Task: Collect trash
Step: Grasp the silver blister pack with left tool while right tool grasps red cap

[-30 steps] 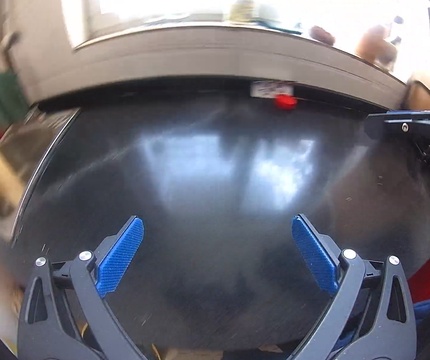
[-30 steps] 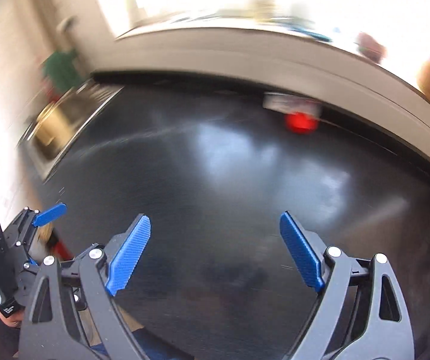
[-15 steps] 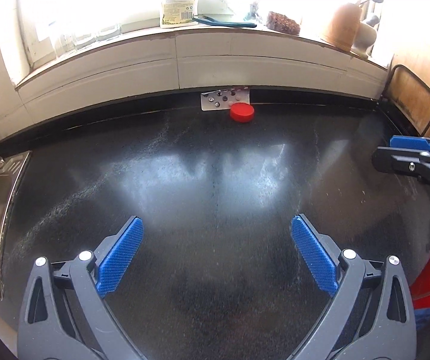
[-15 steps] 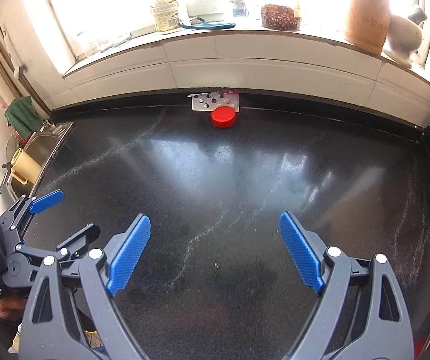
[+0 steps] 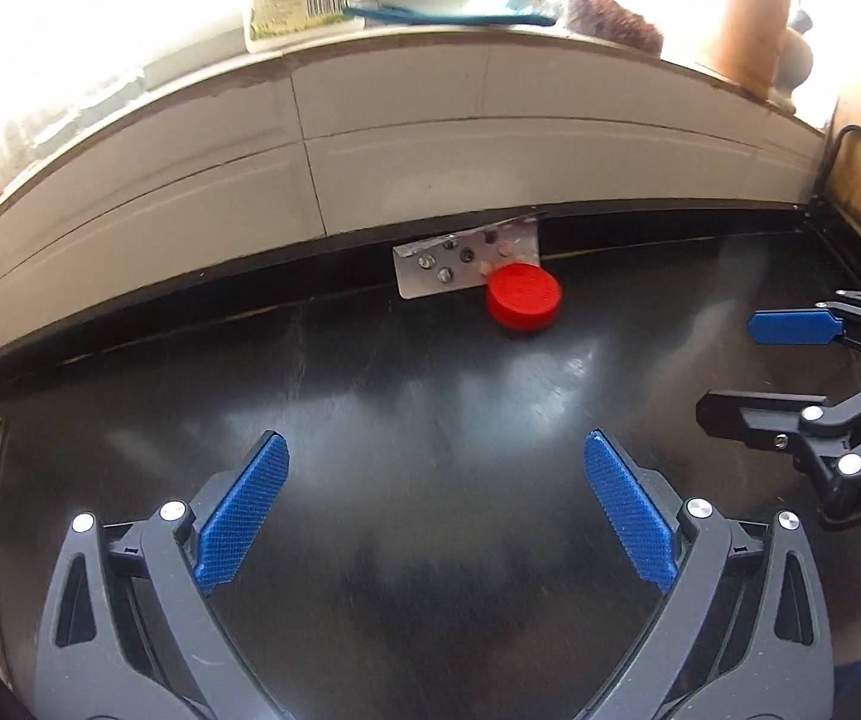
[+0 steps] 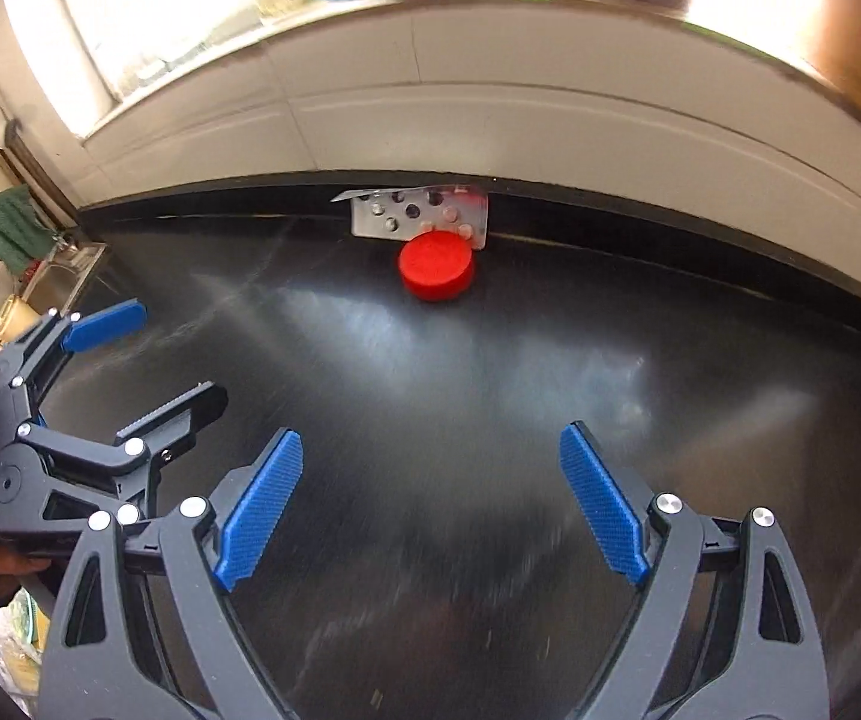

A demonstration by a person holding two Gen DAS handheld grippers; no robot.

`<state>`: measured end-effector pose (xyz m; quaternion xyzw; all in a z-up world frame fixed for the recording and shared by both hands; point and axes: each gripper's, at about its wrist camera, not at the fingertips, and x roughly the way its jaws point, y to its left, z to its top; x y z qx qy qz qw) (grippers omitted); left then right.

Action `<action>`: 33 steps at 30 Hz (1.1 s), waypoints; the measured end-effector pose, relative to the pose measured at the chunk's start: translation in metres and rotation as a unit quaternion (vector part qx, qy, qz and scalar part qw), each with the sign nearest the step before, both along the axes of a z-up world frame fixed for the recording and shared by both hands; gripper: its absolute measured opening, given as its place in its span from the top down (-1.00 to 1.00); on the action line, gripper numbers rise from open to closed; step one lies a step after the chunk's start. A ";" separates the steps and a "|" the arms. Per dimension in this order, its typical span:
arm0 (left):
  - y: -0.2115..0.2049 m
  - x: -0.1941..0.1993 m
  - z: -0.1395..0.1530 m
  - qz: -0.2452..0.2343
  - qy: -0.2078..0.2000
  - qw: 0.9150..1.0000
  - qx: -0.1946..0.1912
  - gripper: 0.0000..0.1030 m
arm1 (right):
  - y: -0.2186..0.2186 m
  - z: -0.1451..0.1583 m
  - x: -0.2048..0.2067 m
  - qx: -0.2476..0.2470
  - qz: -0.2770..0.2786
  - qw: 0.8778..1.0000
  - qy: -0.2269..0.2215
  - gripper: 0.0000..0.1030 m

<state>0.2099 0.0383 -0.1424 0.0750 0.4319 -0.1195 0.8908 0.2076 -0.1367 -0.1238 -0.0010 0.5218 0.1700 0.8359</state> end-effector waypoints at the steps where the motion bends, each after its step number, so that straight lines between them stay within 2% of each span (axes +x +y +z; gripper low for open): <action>1: 0.000 0.010 -0.005 -0.001 0.005 1.000 0.003 -0.87 | 0.004 -0.009 0.014 -0.003 0.004 1.000 0.005 -0.65; 5: 0.006 0.048 -0.027 -0.004 0.023 1.000 0.010 -0.86 | 0.020 -0.041 0.061 -0.017 0.019 0.999 0.025 -0.59; 9: 0.013 0.073 -0.042 -0.009 0.035 0.999 0.009 -0.86 | 0.031 -0.061 0.091 -0.027 0.034 0.999 0.029 -0.50; 13: 0.020 0.093 -0.051 -0.023 0.041 0.999 0.010 -0.86 | 0.041 -0.061 0.104 -0.040 0.056 0.998 0.004 -0.41; 16: 0.019 0.102 -0.051 -0.037 0.031 0.999 0.015 -0.86 | 0.045 -0.059 0.105 -0.040 0.078 0.996 -0.011 -0.03; 17: 0.018 0.106 -0.051 -0.042 0.027 0.999 0.016 -0.86 | 0.046 -0.059 0.105 -0.040 0.084 0.996 -0.013 0.04; 21: 0.007 0.120 -0.047 -0.070 0.010 0.997 0.023 -0.86 | 0.035 -0.056 0.102 -0.019 0.080 0.997 0.005 0.04; 24: -0.008 0.126 -0.042 -0.092 -0.018 0.995 0.035 -0.86 | 0.020 -0.049 0.094 -0.009 0.070 0.997 0.013 0.04; 29: -0.027 0.128 -0.031 -0.107 -0.056 0.991 0.054 -0.51 | -0.009 -0.039 0.079 0.009 0.045 0.999 0.028 0.04; 33: -0.040 0.120 -0.032 -0.119 -0.060 0.989 0.069 -0.25 | -0.031 -0.035 0.064 0.018 0.029 0.999 0.036 0.04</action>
